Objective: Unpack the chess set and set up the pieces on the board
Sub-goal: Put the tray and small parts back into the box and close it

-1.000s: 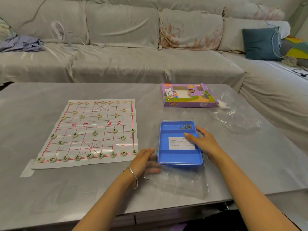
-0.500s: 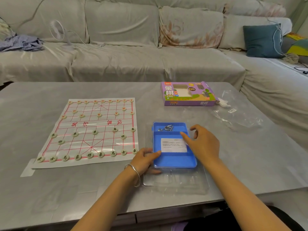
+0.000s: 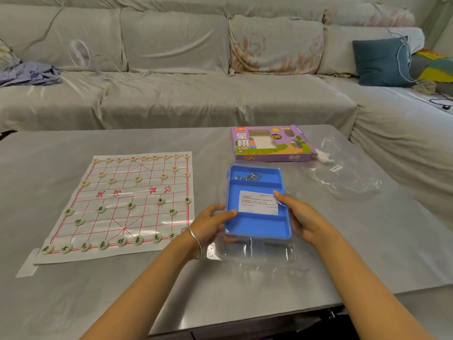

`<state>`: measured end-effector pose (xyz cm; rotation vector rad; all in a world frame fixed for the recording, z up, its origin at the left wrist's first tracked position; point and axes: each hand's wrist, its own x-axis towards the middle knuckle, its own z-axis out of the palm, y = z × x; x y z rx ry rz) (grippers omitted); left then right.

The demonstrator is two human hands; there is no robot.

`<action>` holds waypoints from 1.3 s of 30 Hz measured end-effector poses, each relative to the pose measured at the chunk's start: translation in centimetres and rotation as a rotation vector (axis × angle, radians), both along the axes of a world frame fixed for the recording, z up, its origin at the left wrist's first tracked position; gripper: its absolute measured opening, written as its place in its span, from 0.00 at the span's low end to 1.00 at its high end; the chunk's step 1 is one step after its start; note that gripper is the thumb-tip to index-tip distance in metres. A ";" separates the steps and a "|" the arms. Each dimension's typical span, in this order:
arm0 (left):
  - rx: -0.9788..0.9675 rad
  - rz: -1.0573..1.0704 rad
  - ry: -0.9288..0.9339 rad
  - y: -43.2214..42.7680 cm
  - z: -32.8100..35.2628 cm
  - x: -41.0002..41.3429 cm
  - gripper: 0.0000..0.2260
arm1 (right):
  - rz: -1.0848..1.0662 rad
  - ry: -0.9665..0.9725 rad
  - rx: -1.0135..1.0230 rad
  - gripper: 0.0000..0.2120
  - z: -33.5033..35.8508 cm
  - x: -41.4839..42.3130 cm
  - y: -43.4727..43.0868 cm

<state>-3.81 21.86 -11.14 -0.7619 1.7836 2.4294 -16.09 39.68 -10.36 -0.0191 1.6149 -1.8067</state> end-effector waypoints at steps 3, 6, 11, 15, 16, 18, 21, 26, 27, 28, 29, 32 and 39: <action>-0.126 -0.061 -0.042 0.2 1.9 -3.0 0.18 | -0.028 0.028 -0.038 0.15 0.7 -1.9 0.8; -0.247 -0.017 -0.075 0.0 2.7 -6.9 0.21 | -0.126 0.088 -0.015 0.17 1.0 -4.1 2.3; -0.942 -0.053 0.082 -2.0 1.8 -14.6 0.22 | -0.309 0.107 0.074 0.18 -0.2 -7.9 5.4; -1.424 -0.329 0.092 -2.9 -0.3 -21.5 0.21 | -0.347 0.088 0.102 0.17 -0.6 -10.2 7.0; -1.438 -0.386 0.061 -2.7 -0.7 -22.8 0.21 | -0.353 0.088 0.106 0.16 -0.5 -10.6 7.3; -1.430 -0.471 0.016 -2.2 -1.6 -24.9 0.21 | -0.360 0.092 0.111 0.14 -0.3 -11.2 7.8; -1.529 -0.494 -0.006 -2.2 -2.5 -26.6 0.21 | -0.382 0.063 0.107 0.12 -0.2 -11.5 8.3; -1.618 -0.384 0.035 -5.4 -3.1 -27.1 0.21 | -0.396 0.049 0.106 0.13 0.2 -11.6 8.1; -1.618 -0.351 0.055 -6.7 -3.0 -27.0 0.24 | -0.402 0.050 0.101 0.13 0.4 -11.6 8.1; -1.623 -0.313 0.097 -8.0 -2.9 -26.7 0.29 | -0.409 0.050 0.097 0.13 0.5 -11.5 8.2; -1.616 -0.278 0.132 -9.4 -2.6 -26.3 0.32 | -0.413 0.050 0.094 0.13 0.7 -11.5 8.3; -1.573 -0.176 0.108 -11.9 -1.5 -25.1 0.26 | -0.440 0.051 0.066 0.14 1.1 -11.3 8.7; -1.669 -0.468 0.066 -3.3 -1.7 -25.3 0.43 | -0.475 0.065 0.077 0.14 1.3 -10.7 8.8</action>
